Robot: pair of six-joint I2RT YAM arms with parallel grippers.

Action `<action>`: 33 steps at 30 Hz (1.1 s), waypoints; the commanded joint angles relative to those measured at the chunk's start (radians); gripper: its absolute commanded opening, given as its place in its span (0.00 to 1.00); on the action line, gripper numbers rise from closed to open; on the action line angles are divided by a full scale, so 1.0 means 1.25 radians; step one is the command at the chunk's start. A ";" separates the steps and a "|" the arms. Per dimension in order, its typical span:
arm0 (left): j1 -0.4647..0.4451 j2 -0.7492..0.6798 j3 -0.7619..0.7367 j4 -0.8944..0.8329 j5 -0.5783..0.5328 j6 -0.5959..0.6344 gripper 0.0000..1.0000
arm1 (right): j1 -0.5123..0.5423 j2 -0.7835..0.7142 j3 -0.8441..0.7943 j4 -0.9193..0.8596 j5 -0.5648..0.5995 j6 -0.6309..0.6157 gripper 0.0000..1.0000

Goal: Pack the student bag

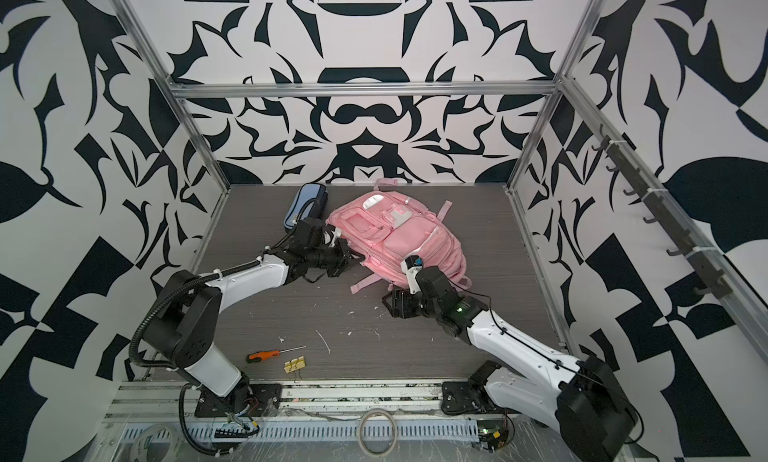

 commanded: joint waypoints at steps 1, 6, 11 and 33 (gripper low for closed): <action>-0.004 -0.016 0.035 0.025 0.055 0.010 0.00 | 0.005 0.010 0.038 0.056 0.109 0.007 0.74; -0.003 -0.017 0.048 0.021 0.074 0.016 0.00 | 0.005 0.042 0.054 0.090 0.185 -0.013 0.70; -0.014 -0.001 0.078 0.018 0.101 0.019 0.00 | 0.005 0.117 0.069 0.153 0.179 -0.011 0.65; -0.043 -0.004 0.115 -0.028 0.126 0.045 0.00 | 0.004 0.256 0.120 0.273 0.218 -0.018 0.27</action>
